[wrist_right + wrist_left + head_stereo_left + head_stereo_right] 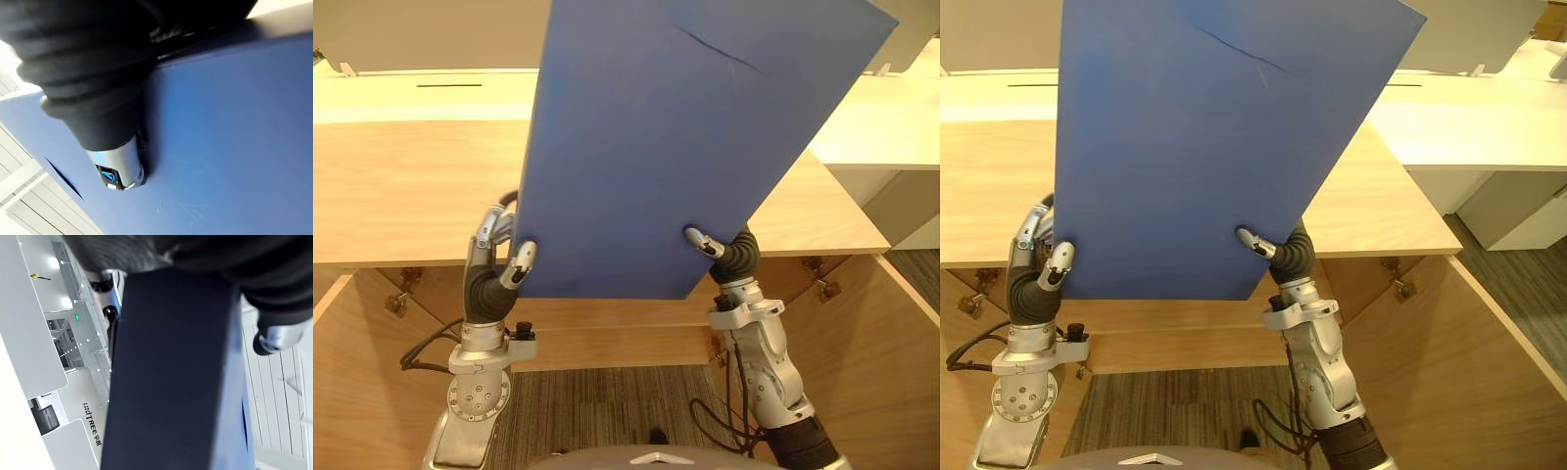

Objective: Walk over to the cabinet, pick up the folder, carry it to the office cabinet, place the folder inside the office cabinet, then close the office cabinet door

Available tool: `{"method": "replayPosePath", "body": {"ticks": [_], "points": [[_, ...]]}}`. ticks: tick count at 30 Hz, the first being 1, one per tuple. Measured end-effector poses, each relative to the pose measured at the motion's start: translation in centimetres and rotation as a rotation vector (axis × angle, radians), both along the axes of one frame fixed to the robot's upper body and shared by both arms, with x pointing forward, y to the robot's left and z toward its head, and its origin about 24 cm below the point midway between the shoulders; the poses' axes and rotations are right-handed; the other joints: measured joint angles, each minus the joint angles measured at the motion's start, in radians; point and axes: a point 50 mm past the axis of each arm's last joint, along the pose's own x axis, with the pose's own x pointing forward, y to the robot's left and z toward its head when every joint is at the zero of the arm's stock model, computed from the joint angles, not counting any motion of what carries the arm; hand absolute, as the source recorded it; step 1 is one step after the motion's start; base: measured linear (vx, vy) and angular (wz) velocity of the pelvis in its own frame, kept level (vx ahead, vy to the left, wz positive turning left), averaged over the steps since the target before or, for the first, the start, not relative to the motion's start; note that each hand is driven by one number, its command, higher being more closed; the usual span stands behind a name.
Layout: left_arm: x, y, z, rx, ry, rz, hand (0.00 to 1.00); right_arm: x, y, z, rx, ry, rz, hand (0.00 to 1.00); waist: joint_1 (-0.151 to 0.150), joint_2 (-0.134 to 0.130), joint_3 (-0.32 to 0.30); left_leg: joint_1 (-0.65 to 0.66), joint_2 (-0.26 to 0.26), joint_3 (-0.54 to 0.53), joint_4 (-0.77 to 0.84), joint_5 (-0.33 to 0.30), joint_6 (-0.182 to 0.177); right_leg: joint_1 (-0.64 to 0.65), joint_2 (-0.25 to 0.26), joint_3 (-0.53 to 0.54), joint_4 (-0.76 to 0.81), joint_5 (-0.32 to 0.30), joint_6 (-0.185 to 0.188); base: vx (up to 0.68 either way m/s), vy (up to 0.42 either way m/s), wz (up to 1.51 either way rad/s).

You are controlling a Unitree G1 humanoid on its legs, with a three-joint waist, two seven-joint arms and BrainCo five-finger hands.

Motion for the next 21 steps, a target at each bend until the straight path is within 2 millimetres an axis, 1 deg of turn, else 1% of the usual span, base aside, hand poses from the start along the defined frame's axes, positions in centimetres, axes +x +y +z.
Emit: {"method": "replayPosePath", "body": {"ticks": [4, 6, 7, 8, 11, 12, 14, 15, 16, 17, 18, 20, 21], "points": [[-0.1, 0.8, -0.2, -0.199, 0.025, -0.046, 0.0, 0.0, 0.5, 0.1, 0.023, -0.003, -0.021, 1.0, -0.003, 0.0, -0.001, 0.005, -0.005, -0.018, -0.019, 0.02, 0.002, 0.004, -0.004, -0.016, 0.003, 0.0, 0.0, -0.06, -0.033, 0.13], [-0.4, 2.0, -0.7, -0.323, 0.053, -0.076, 0.0, 0.0, 0.5, 0.1, 0.055, 0.003, -0.038, 1.0, 0.0, 0.0, 0.0, 0.014, -0.007, -0.025, -0.038, 0.033, 0.001, 0.009, -0.006, -0.024, 0.006, -0.002, 0.0, -0.08, -0.034, 0.12], [-0.5, 2.3, -0.9, -0.356, 0.058, -0.079, 0.0, 0.1, 0.4, 0.0, 0.063, 0.005, -0.045, 1.0, 0.001, 0.0, 0.0, 0.019, -0.007, -0.027, -0.046, 0.038, 0.0, 0.011, -0.006, -0.025, 0.007, -0.003, -0.001, -0.1, -0.039, 0.11], [-0.8, 3.3, -1.3, -0.442, 0.067, -0.093, 0.0, 0.2, 0.1, -0.2, 0.072, 0.015, -0.065, 1.0, 0.002, 0.0, -0.001, 0.026, -0.009, -0.034, -0.069, 0.048, -0.002, 0.015, -0.007, -0.029, 0.014, -0.011, 0.001, -0.1, -0.036, 0.12], [-1.1, 4.4, -1.6, -0.535, 0.056, -0.094, 0.0, 0.4, -0.3, -0.8, 0.078, 0.043, -0.09, 1.0, 0.006, -0.002, -0.002, 0.031, -0.011, -0.045, -0.079, 0.052, -0.004, 0.016, -0.01, -0.038, 0.02, -0.021, 0.002, -0.06, -0.024, 0.14], [-1.3, 5.2, -1.7, -0.575, 0.04, -0.069, 0.0, 0.4, -0.7, -1.2, 0.08, 0.064, -0.11, 1.0, 0.01, -0.003, -0.002, 0.03, -0.012, -0.053, -0.079, 0.055, -0.003, 0.017, -0.012, -0.049, 0.021, -0.023, 0.001, -0.02, -0.021, 0.14], [-1.7, 6.1, -2.0, -0.606, 0.029, -0.019, 0.0, 0.2, -0.9, -1.6, 0.084, 0.08, -0.124, 1.0, 0.012, -0.003, -0.003, 0.028, -0.012, -0.058, -0.078, 0.057, -0.003, 0.016, -0.012, -0.053, 0.023, -0.021, 0.005, 0.0, -0.022, 0.12], [-2.0, 6.8, -2.5, -0.621, 0.035, 0.037, 0.0, 0.2, -1.1, -1.8, 0.078, 0.09, -0.139, 1.0, 0.013, -0.003, -0.003, 0.027, -0.012, -0.064, -0.073, 0.061, -0.002, 0.018, -0.012, -0.058, 0.024, -0.021, 0.005, 0.01, -0.023, 0.11], [-2.1, 7.1, -2.8, -0.626, 0.044, 0.058, 0.0, 0.2, -1.2, -1.8, 0.072, 0.091, -0.149, 1.0, 0.013, -0.003, -0.003, 0.026, -0.012, -0.067, -0.073, 0.062, -0.002, 0.019, -0.012, -0.061, 0.024, -0.021, 0.005, 0.0, -0.03, 0.12], [-2.2, 7.5, -3.4, -0.635, 0.063, 0.091, 0.0, 0.3, -1.4, -2.0, 0.064, 0.096, -0.164, 1.0, 0.013, -0.003, -0.003, 0.025, -0.011, -0.071, -0.073, 0.062, -0.002, 0.02, -0.012, -0.067, 0.023, -0.021, 0.005, -0.01, -0.03, 0.16], [-2.3, 8.1, -4.5, -0.664, 0.103, 0.157, 0.0, 0.4, -1.7, -2.4, 0.055, 0.115, -0.181, 1.0, 0.013, -0.004, -0.003, 0.021, -0.01, -0.079, -0.073, 0.064, -0.002, 0.021, -0.012, -0.077, 0.023, -0.021, 0.005, -0.01, -0.031, 0.15], [-2.5, 8.6, -5.7, -0.678, 0.148, 0.229, 0.0, 0.5, -1.8, -2.6, 0.056, 0.129, -0.191, 1.0, 0.015, -0.004, -0.003, 0.018, -0.01, -0.082, -0.073, 0.065, -0.002, 0.02, -0.012, -0.079, 0.021, -0.021, 0.005, -0.02, -0.03, 0.08], [-2.7, 9.0, -6.6, -0.686, 0.182, 0.282, 0.0, 0.5, -1.9, -2.6, 0.059, 0.132, -0.197, 1.0, 0.017, -0.004, -0.003, 0.017, -0.01, -0.083, -0.073, 0.065, -0.003, 0.021, -0.012, -0.08, 0.021, -0.021, 0.005, -0.03, -0.034, 0.03]]}}
